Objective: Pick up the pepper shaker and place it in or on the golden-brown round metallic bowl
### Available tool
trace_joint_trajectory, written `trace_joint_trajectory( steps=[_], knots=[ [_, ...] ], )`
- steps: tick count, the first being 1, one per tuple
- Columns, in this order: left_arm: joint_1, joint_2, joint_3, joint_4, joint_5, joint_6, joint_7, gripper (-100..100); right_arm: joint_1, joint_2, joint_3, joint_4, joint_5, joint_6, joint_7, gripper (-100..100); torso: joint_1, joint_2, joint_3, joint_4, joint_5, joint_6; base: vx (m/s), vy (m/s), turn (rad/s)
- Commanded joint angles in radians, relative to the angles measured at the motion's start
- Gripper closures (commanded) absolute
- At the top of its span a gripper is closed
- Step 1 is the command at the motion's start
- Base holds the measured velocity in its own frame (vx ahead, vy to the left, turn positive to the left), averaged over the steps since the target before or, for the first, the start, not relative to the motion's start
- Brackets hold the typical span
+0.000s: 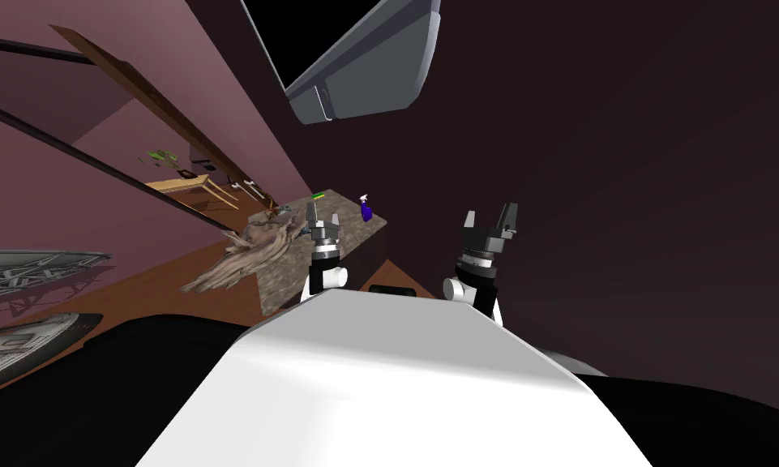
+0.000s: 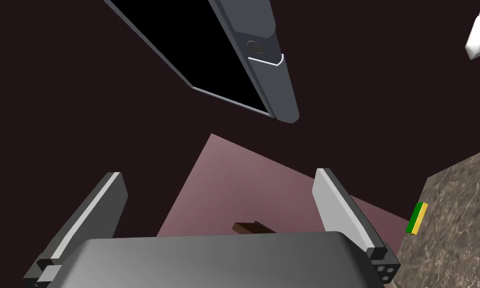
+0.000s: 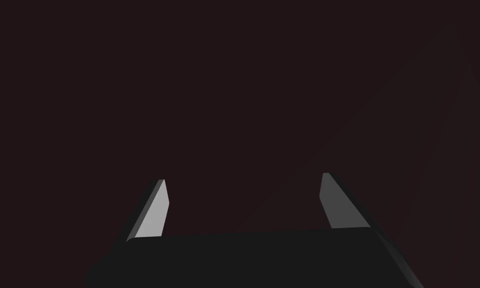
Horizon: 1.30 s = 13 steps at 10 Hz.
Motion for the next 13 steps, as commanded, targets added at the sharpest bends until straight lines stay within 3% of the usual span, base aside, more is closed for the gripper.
trace_joint_trajectory(
  steps=[1, 7, 13],
  knots=[
    [-0.003, 0.038, 0.001, 0.008, 0.009, 0.004, 0.006, -100, 0.0, 0.0, 0.0, 0.0, 0.0, 0.0, 0.0, 0, 0.0, 0.0, 0.0, 0.0, 0.0, 0.0, -0.004, 0.004, 0.023],
    [-0.031, 0.181, 0.01, 0.082, 0.091, 0.042, 0.065, -100, 0.0, 0.0, 0.0, 0.0, 0.0, 0.0, 0.0, 0, 0.002, 0.003, 0.002, 0.001, 0.001, 0.0, -0.034, 0.021, 0.05],
    [-0.081, 0.243, 0.024, 0.201, 0.226, 0.103, 0.161, -100, 0.0, 0.0, 0.0, 0.0, 0.0, 0.0, 0.0, 0, 0.003, 0.005, 0.003, 0.001, 0.001, 0.0, -0.078, 0.034, 0.084]
  ],
)
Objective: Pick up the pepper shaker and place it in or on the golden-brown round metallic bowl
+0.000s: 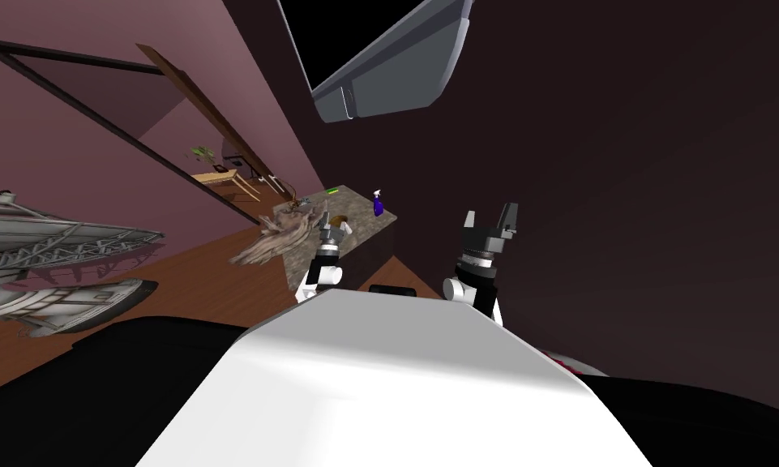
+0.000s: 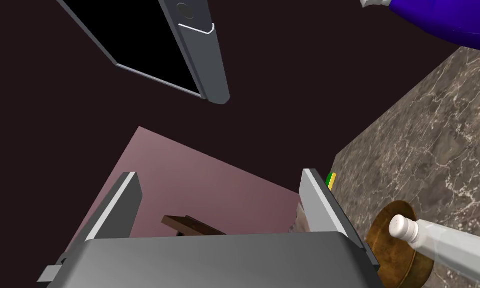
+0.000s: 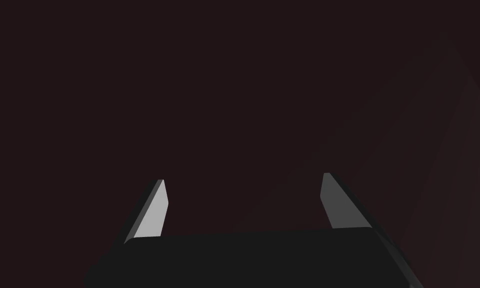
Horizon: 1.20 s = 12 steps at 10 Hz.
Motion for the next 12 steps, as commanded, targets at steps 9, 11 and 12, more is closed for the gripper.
trace_joint_trajectory(
  steps=[9, 11, 12],
  knots=[
    [-0.102, 0.03, 0.022, 0.228, 0.256, 0.114, 0.206, -100, 0.0, 0.0, 0.0, 0.0, 0.0, 0.0, 0.0, 0, -0.002, -0.005, -0.003, -0.001, -0.001, 0.0, -0.032, 0.024, 0.093],
    [-0.123, 0.027, 0.023, 0.275, 0.305, 0.133, 0.249, -100, 0.0, 0.0, 0.0, 0.0, 0.0, 0.0, 0.0, 0, -0.003, -0.007, -0.004, -0.001, -0.001, 0.0, 0.04, -0.011, 0.083],
    [-0.123, 0.027, 0.023, 0.275, 0.305, 0.133, 0.249, -100, 0.0, 0.0, 0.0, 0.0, 0.0, 0.0, 0.0, 0, -0.004, -0.008, -0.004, -0.002, -0.001, 0.0, 0.034, -0.016, 0.018]
  ],
)
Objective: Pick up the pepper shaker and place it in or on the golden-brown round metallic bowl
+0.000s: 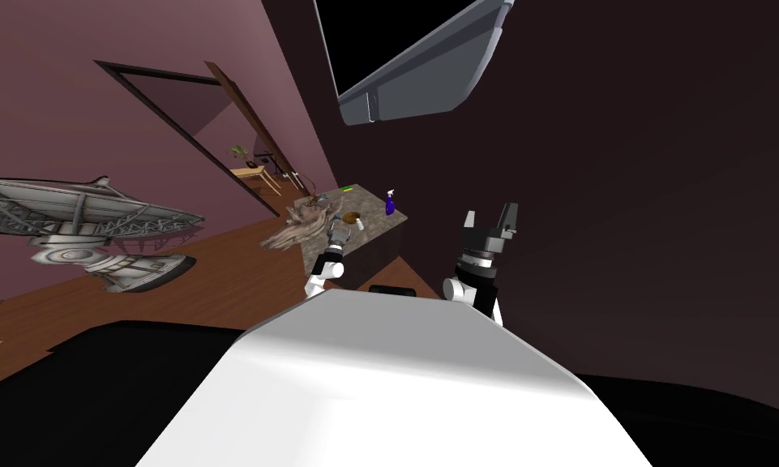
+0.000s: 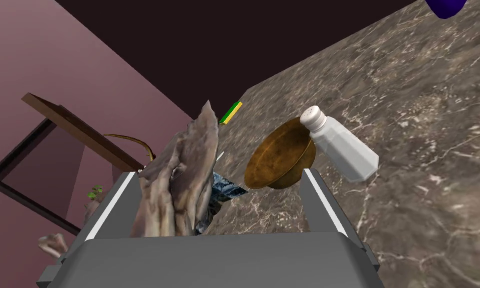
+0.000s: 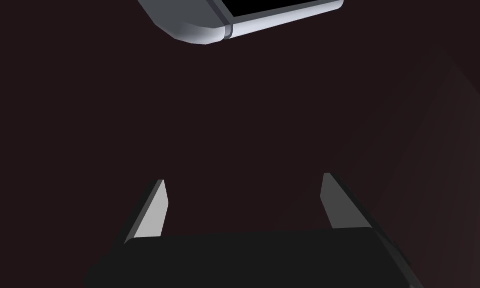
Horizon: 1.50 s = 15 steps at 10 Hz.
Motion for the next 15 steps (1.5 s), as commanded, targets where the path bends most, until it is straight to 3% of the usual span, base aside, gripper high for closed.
trace_joint_trajectory(
  steps=[1, 5, 6, 8, 10, 15],
  knots=[
    [-0.015, -0.001, -0.002, 0.035, 0.027, 0.004, 0.026, -100, 0.0, 0.0, 0.0, 0.0, 0.0, 0.0, 0.0, 0, 0.0, 0.0, 0.0, 0.0, 0.0, 0.0, 0.035, -0.013, 0.051],
    [-0.053, -0.017, -0.002, 0.115, 0.106, 0.033, 0.103, -100, 0.0, 0.0, 0.0, 0.0, 0.0, 0.0, 0.0, 0, -0.001, -0.003, -0.002, -0.001, 0.0, 0.0, 0.074, -0.034, 0.063],
    [-0.07, -0.031, -0.002, 0.149, 0.139, 0.044, 0.137, -100, 0.0, 0.0, 0.0, 0.0, 0.0, 0.0, 0.0, 0, -0.002, -0.004, -0.002, -0.001, 0.0, 0.0, 0.153, -0.058, 0.082],
    [-0.085, -0.052, -0.001, 0.177, 0.167, 0.053, 0.168, -100, 0.0, 0.0, 0.0, 0.0, 0.0, 0.0, 0.0, 0, -0.003, -0.007, -0.004, -0.002, -0.001, 0.0, 0.137, -0.051, 0.06],
    [-0.105, -0.098, 0.001, 0.213, 0.203, 0.062, 0.207, -100, 0.0, 0.0, 0.0, 0.0, 0.0, 0.0, 0.0, 0, -0.002, -0.007, -0.004, -0.001, 0.0, 0.0, 0.136, -0.041, 0.065],
    [-0.126, -0.225, 0.011, 0.253, 0.241, 0.07, 0.249, -100, 0.0, 0.0, 0.0, 0.0, 0.0, 0.0, 0.0, 0, 0.003, -0.003, -0.002, -0.001, 0.0, 0.0, 0.085, 0.014, 0.04]
  ],
)
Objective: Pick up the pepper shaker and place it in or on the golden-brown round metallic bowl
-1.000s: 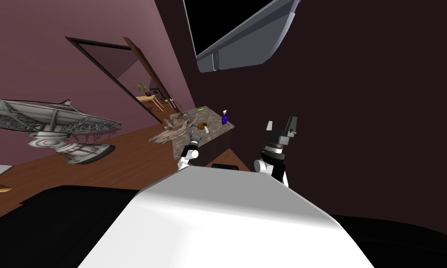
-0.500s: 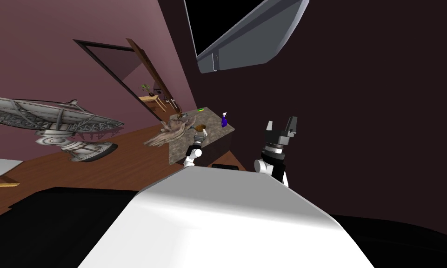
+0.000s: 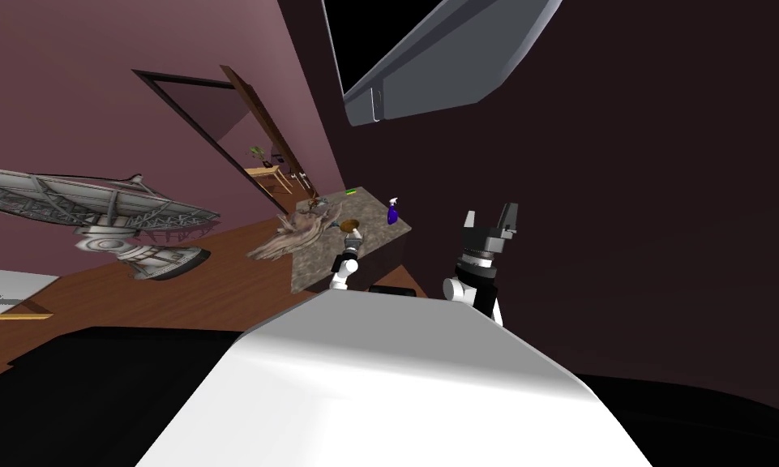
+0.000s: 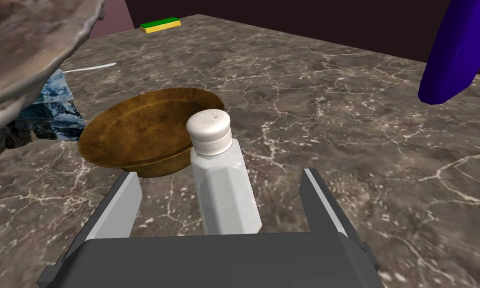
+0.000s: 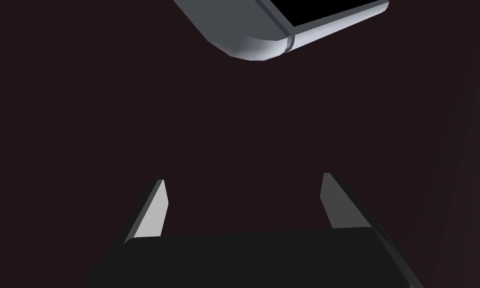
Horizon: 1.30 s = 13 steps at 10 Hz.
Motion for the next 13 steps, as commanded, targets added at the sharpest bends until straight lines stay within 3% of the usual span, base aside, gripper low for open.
trace_joint_trajectory(
  steps=[1, 2, 3, 4, 6, 7, 8, 12, 13],
  knots=[
    [-0.005, -0.039, 0.005, 0.009, 0.008, -0.001, 0.01, -100, 0.0, 0.0, 0.0, 0.0, 0.0, 0.0, 0.0, 0, 0.0, 0.0, 0.0, 0.0, 0.0, 0.0, 0.05, 0.035, 0.039],
    [0.0, -0.026, 0.002, 0.003, 0.004, -0.001, 0.005, -100, 0.0, 0.0, 0.0, 0.0, 0.0, 0.0, 0.0, 0, 0.0, 0.001, 0.001, 0.0, 0.0, 0.0, 0.019, 0.012, 0.004],
    [-0.001, -0.029, 0.002, 0.003, 0.005, 0.0, 0.006, 0, 0.0, 0.0, 0.0, 0.0, 0.0, 0.0, 0.0, 0, -0.001, 0.003, 0.002, 0.001, 0.0, 0.0, 0.0, 0.0, 0.0],
    [-0.033, -0.014, 0.021, 0.031, 0.011, 0.004, 0.012, -100, 0.0, 0.0, 0.0, 0.0, 0.0, 0.0, 0.0, 0, -0.002, 0.004, 0.002, 0.001, 0.0, 0.0, 0.009, -0.013, -0.035],
    [-0.073, 0.004, 0.044, 0.066, 0.019, 0.009, 0.019, -100, 0.0, 0.0, 0.0, 0.0, 0.0, 0.0, 0.0, 0, -0.003, 0.004, 0.002, 0.001, -0.001, 0.0, 0.014, -0.023, -0.037],
    [-0.054, -0.002, 0.034, 0.05, 0.016, 0.007, 0.016, -100, 0.0, 0.0, 0.0, 0.0, 0.0, 0.0, 0.0, 0, -0.004, 0.004, 0.002, 0.001, -0.001, 0.0, 0.007, -0.012, -0.004],
    [-0.056, -0.001, 0.036, 0.051, 0.016, 0.007, 0.017, 100, 0.0, 0.0, 0.0, 0.0, 0.0, 0.0, 0.0, 0, -0.003, 0.004, 0.002, 0.001, -0.001, 0.0, 0.0, 0.0, 0.0],
    [-0.057, -0.001, 0.036, 0.05, 0.017, 0.007, 0.018, 100, 0.0, 0.0, 0.0, 0.0, 0.0, 0.0, 0.0, 0, -0.003, 0.004, 0.002, 0.0, -0.001, 0.0, 0.0, 0.0, 0.0],
    [-0.056, -0.001, 0.036, 0.05, 0.017, 0.007, 0.017, 0, 0.0, 0.0, 0.0, 0.0, 0.0, 0.0, 0.0, 0, -0.002, 0.004, 0.002, 0.0, 0.0, 0.0, 0.0, 0.0, 0.0]
  ],
)
